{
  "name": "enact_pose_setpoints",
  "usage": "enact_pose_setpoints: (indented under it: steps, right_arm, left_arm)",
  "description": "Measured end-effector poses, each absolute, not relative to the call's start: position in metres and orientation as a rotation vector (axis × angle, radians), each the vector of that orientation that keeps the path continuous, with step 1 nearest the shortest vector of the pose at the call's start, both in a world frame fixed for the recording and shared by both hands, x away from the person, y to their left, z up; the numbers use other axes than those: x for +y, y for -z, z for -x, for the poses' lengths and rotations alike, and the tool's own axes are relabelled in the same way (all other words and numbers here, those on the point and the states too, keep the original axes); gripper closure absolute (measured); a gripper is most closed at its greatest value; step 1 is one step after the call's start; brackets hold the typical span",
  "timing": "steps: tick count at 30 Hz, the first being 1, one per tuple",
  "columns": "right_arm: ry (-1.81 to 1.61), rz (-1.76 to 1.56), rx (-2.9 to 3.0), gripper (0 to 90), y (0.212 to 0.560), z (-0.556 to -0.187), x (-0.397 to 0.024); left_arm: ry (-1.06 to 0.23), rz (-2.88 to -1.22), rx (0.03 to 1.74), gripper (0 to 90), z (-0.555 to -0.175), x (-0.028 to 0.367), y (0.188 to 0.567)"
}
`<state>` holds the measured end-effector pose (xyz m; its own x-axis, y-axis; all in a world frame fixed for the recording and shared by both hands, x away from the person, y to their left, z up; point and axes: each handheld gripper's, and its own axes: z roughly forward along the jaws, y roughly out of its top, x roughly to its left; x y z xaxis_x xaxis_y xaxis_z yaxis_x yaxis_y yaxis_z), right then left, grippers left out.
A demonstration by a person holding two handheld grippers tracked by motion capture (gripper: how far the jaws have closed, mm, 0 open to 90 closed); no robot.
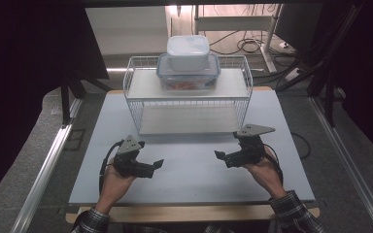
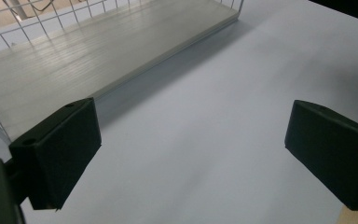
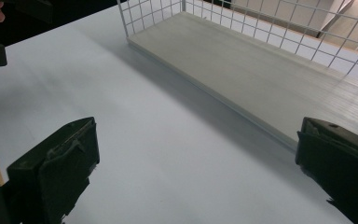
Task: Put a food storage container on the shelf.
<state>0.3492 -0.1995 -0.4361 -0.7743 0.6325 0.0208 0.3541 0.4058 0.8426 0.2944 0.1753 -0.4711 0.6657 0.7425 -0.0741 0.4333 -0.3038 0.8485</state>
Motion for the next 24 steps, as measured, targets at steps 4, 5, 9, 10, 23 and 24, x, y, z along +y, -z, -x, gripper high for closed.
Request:
enact_pose_setpoints:
  steps: [4, 5, 9, 10, 23, 24]
  right_arm:
    - [-1.300, -0.856, 2.368, 0.0, 0.439, -0.347, -0.201]
    - [-1.296, -0.857, 2.369, 0.0, 0.440, -0.346, -0.202]
    - [-1.301, -0.855, 2.372, 0.0, 0.441, -0.344, -0.204]
    - [-1.300, -0.855, 2.373, 0.0, 0.442, -0.343, -0.204]
    - [-1.279, -0.883, 2.377, 0.0, 0.451, -0.338, -0.215]
    - [-1.277, -0.886, 2.372, 0.0, 0.451, -0.338, -0.216]
  left_arm:
    - [-0.412, -1.953, 0.922, 3.0, -0.293, 0.176, 0.475]
    - [-0.415, -1.957, 0.921, 3.0, -0.293, 0.177, 0.476]
    - [-0.420, -1.952, 0.925, 3.0, -0.290, 0.178, 0.478]
    - [-0.421, -1.949, 0.926, 3.0, -0.290, 0.179, 0.478]
    - [-0.432, -1.951, 0.943, 2.9, -0.281, 0.186, 0.486]
    - [-0.433, -1.951, 0.945, 2.9, -0.280, 0.187, 0.487]
